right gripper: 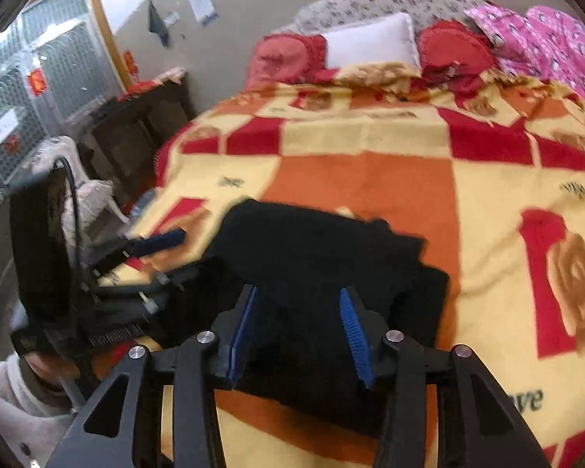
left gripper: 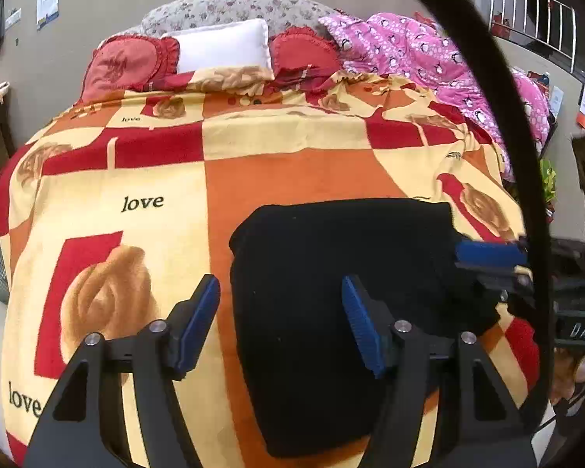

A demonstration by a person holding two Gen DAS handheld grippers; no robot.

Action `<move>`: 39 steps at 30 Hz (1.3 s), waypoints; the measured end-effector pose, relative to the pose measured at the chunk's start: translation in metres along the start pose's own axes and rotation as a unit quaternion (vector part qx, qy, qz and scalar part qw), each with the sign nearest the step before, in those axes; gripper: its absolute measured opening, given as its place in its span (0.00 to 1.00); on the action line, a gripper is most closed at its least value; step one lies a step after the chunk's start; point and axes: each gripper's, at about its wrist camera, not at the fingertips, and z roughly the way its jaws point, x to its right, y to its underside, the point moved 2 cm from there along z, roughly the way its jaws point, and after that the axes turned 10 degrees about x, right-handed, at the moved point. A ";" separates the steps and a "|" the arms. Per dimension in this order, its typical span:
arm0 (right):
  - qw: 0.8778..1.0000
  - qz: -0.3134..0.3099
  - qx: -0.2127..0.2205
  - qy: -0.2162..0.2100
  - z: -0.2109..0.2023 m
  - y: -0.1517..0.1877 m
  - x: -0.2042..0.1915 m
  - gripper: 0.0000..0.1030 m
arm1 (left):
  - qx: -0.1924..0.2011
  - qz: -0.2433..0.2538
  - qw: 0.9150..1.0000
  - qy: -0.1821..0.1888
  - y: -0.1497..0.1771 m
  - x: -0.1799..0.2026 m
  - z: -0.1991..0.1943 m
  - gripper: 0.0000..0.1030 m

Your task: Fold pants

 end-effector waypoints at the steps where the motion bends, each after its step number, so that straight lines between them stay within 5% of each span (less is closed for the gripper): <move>1: 1.000 -0.001 -0.006 0.013 0.001 0.005 0.004 0.44 | -0.003 -0.002 1.000 0.001 0.001 -0.001 0.003 0.63; 7: 0.999 0.016 0.003 0.028 -0.002 0.026 0.022 0.48 | -0.012 -0.014 1.000 0.005 0.004 -0.002 0.018 0.71; 17: 0.999 0.020 0.006 0.031 -0.016 0.016 0.017 0.50 | -0.012 -0.016 1.000 0.004 0.002 -0.001 0.011 0.71; 22: 0.999 -0.001 0.017 0.029 -0.024 0.007 0.002 0.65 | -0.010 -0.024 1.000 0.001 0.002 -0.004 0.004 0.71; 31: 0.998 0.048 0.002 0.051 -0.006 0.015 0.023 0.65 | -0.009 -0.038 0.999 0.001 0.003 -0.014 -0.003 0.71; 36: 0.999 0.046 0.001 0.029 0.001 0.016 0.017 0.65 | -0.012 -0.048 0.999 0.003 0.005 -0.014 0.001 0.73; 39: 0.998 0.043 0.004 0.036 0.011 0.017 0.017 0.57 | -0.018 -0.058 0.998 0.008 0.007 -0.014 0.005 0.73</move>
